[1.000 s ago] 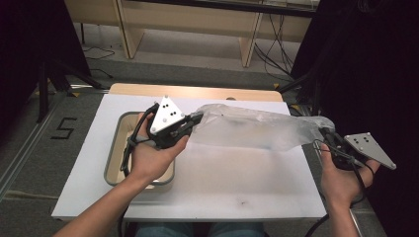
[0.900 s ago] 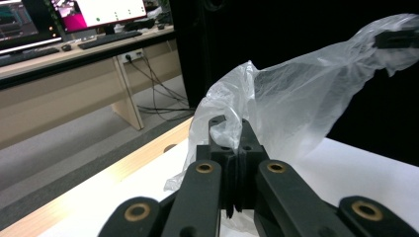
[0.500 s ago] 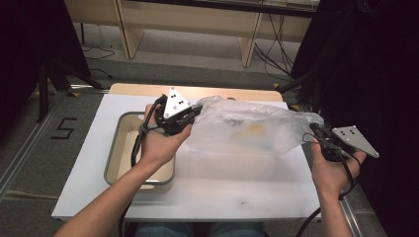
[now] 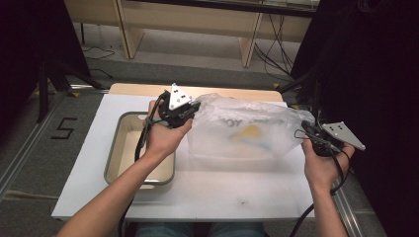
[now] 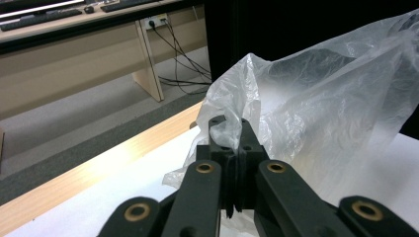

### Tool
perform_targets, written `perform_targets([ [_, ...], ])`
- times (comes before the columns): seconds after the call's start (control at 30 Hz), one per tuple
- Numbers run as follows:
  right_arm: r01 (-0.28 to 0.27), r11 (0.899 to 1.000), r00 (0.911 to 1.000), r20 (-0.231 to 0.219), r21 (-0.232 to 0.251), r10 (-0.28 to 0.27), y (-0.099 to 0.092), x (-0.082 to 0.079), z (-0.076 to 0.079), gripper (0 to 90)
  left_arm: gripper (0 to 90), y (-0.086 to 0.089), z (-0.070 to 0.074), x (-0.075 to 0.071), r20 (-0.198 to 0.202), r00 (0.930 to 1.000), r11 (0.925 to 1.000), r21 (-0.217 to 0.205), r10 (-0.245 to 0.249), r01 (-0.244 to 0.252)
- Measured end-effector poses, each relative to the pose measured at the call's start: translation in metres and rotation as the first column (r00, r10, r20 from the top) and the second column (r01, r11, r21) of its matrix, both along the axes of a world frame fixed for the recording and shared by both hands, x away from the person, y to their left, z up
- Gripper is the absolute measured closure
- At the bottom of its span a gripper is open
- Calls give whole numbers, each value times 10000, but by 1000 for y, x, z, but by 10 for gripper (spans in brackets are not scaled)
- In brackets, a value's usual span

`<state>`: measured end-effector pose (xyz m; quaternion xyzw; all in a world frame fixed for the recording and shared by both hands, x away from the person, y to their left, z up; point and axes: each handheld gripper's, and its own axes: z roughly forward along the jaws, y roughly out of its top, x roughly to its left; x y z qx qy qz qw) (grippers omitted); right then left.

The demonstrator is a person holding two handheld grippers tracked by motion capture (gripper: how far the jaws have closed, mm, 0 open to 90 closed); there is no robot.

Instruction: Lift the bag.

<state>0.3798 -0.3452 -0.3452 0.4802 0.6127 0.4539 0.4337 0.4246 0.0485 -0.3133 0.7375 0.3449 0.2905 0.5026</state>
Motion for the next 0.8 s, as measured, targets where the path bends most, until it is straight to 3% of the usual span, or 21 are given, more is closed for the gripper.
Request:
perform_targets([
  [0.8, -134, 9999, 9983, -570, -19, 132, 8, 21, -14, 899, 891, -4, -17, 24, -439, 9980, 9988, 170, 458, -451],
])
